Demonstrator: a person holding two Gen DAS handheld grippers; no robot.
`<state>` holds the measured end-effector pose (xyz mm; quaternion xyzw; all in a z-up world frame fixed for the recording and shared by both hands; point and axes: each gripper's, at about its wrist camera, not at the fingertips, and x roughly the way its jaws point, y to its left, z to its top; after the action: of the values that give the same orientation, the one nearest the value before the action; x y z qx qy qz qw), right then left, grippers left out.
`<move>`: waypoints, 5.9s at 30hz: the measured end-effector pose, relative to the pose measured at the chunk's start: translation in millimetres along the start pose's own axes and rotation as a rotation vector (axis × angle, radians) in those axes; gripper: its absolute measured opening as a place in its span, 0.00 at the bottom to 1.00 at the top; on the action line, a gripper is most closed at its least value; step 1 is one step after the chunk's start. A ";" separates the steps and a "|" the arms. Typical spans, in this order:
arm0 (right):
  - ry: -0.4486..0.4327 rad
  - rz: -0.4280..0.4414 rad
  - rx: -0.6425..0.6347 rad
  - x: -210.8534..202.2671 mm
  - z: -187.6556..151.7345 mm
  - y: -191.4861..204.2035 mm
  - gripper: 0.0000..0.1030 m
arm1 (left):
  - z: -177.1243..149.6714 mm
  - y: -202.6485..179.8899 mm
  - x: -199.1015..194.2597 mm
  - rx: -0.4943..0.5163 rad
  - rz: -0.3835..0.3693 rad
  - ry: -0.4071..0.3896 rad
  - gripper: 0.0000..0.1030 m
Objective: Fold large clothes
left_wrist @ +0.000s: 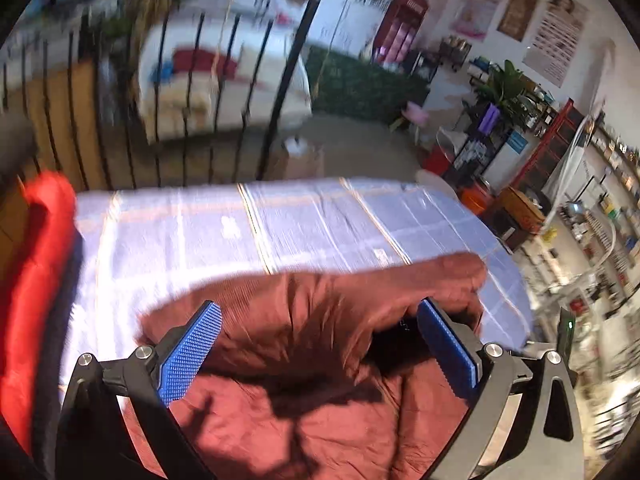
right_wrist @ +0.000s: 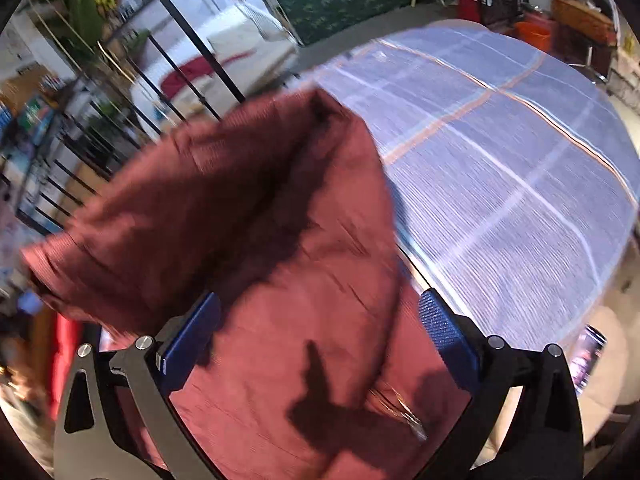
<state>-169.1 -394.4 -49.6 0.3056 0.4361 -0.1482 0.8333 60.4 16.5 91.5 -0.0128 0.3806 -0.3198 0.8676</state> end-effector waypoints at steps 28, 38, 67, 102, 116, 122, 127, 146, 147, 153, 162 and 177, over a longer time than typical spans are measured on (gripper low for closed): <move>-0.267 -0.329 -0.135 -39.1 214.5 -48.4 0.11 | -171.2 -63.1 36.1 0.222 0.215 0.248 0.93; -0.168 0.037 0.301 8.4 175.2 -142.1 0.94 | -194.5 -124.0 67.7 0.418 0.236 0.301 0.90; 0.000 0.027 -0.179 49.5 -11.4 -11.7 0.94 | 74.7 16.5 135.8 0.121 0.717 0.094 0.92; 0.041 0.058 -0.290 59.4 -21.5 66.9 0.94 | -70.8 175.5 13.1 -0.075 0.895 0.225 0.07; 0.064 -0.106 -0.130 40.2 -6.0 -57.4 0.94 | -119.7 86.5 -43.9 -0.164 0.542 0.158 0.94; 0.181 -0.043 -0.144 70.1 -32.5 -68.6 0.84 | -202.9 42.1 -15.4 -0.126 0.414 0.405 0.92; 0.135 -0.067 -0.188 63.9 -41.4 -60.3 0.42 | -218.5 4.6 6.5 -0.069 0.376 0.450 0.53; -0.095 0.108 0.388 22.7 14.0 -146.1 0.78 | -170.8 -37.0 28.7 0.082 0.558 0.343 0.85; -0.125 0.134 0.444 24.1 18.4 -155.3 0.78 | -170.0 -44.3 30.1 0.092 0.546 0.338 0.85; -0.187 0.156 0.558 43.1 38.0 -177.2 0.67 | -181.0 -63.1 29.0 0.170 0.536 0.354 0.85; -0.256 0.112 0.467 28.2 65.2 -177.1 0.23 | -181.5 -54.1 31.5 0.141 0.538 0.378 0.85; -0.341 -0.483 0.129 -68.1 182.4 -236.2 0.22 | -183.5 -61.2 35.7 0.164 0.522 0.385 0.85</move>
<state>-213.6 -693.9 -4.7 0.2160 0.3397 -0.4185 0.8141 -77.6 -11.7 -45.8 0.2156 0.5010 -0.1127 0.8306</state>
